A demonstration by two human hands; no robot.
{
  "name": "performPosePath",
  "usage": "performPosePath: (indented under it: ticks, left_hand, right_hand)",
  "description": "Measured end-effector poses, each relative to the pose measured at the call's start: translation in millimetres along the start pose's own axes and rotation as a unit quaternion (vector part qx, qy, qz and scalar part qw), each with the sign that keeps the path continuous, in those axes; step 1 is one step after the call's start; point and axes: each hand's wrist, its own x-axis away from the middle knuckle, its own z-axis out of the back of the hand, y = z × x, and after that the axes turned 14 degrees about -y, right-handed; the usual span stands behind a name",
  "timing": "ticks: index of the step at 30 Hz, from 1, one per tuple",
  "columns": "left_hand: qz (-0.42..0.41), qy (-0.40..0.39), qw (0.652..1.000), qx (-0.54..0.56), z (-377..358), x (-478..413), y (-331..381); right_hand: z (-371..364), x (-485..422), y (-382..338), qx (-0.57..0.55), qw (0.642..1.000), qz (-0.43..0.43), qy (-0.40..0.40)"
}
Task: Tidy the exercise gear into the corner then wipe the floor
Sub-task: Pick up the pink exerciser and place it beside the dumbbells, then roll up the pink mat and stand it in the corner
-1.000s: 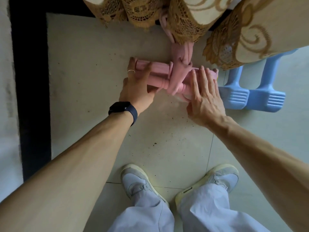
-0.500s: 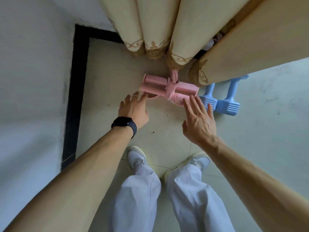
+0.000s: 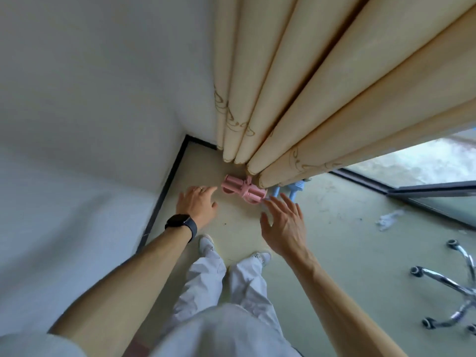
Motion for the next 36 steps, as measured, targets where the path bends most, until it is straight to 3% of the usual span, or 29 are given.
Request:
performPosePath:
  ticks: [3, 12, 20, 28, 36]
  left_hand:
    - [-0.020, 0.051, 0.998, 0.008, 44.7, 54.6, 7.6]
    - [-0.059, 0.220, 0.973, -0.044, 153.5, 177.3, 12.4]
    - [0.023, 0.384, 0.923, -0.028, 210.4, 295.6, -27.1]
    - [0.184, 0.508, 0.839, 0.063, 160.0, 421.0, -55.7]
    - [0.393, 0.523, 0.737, 0.168, -12.3, 527.2, -16.0]
  right_hand:
    - [54.0, 34.2, -31.5, -0.007, 0.996, 0.042, 0.072]
    - [162.6, 75.0, -113.8, 0.034, 0.982, 0.130, 0.132]
    - [226.2, 81.5, -216.0, 0.075, 0.934, 0.304, 0.169]
    - [232.7, 113.9, -311.4, 0.105, 0.852, 0.501, 0.113]
    - [165.0, 185.7, -312.3, 0.112, 0.737, 0.666, 0.026]
